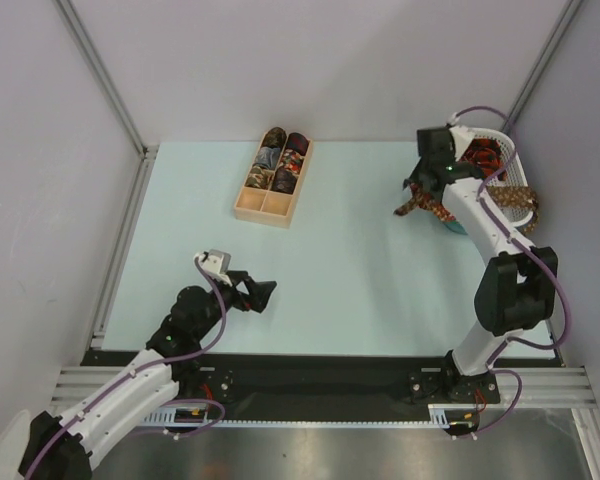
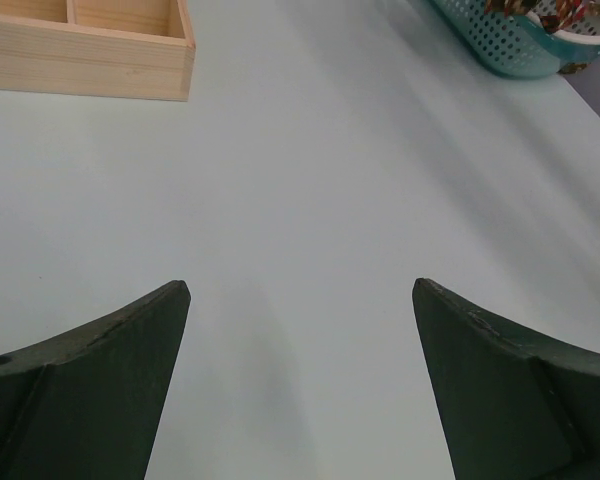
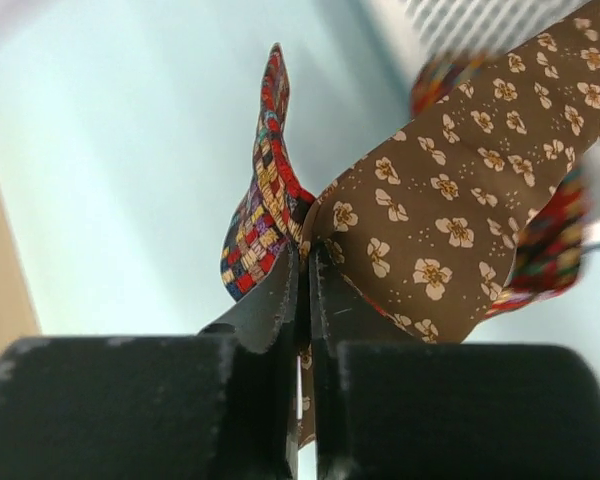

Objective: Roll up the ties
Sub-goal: Move the tie to the center of the board

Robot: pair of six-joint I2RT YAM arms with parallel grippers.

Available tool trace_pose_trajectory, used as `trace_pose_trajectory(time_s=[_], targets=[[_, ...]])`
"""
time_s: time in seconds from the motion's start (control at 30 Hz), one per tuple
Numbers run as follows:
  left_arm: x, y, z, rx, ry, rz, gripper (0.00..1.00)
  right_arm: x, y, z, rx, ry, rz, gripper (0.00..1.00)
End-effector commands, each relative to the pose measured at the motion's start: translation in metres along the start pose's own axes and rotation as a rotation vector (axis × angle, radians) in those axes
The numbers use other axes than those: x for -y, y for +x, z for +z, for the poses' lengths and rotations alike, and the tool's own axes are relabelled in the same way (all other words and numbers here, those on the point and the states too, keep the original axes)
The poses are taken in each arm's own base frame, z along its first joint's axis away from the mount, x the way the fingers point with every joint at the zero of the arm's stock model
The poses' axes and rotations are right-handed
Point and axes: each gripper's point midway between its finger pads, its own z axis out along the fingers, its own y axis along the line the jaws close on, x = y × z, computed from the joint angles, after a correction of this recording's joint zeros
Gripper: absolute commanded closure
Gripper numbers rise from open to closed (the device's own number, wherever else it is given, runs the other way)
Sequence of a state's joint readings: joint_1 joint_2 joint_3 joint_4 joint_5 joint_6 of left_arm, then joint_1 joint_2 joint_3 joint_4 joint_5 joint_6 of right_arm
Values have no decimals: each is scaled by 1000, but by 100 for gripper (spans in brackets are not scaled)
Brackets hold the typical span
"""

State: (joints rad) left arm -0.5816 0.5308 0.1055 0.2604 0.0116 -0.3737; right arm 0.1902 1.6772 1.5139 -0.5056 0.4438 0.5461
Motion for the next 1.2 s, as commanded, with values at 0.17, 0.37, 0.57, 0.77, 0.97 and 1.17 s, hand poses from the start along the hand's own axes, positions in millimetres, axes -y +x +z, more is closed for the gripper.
trace_pose_trajectory(time_s=[0.17,0.37,0.57,0.77,0.97,1.17], targets=[[15,-22,0,53,52,14,0,-27,65,-5,-109,-81,-148,21],[15,-22,0,51,53,13,0,-14,38,-24,-32,-88,-142,24],[16,-21,2,45,57,15,0,12,46,-21,-74,-8,-134,20],[17,-18,3,30,58,18,0,39,61,-9,-86,104,-87,0],[16,-18,4,29,52,21,0,43,82,17,-143,110,-45,0],[15,-17,5,23,49,23,0,36,92,42,-175,110,-23,0]])
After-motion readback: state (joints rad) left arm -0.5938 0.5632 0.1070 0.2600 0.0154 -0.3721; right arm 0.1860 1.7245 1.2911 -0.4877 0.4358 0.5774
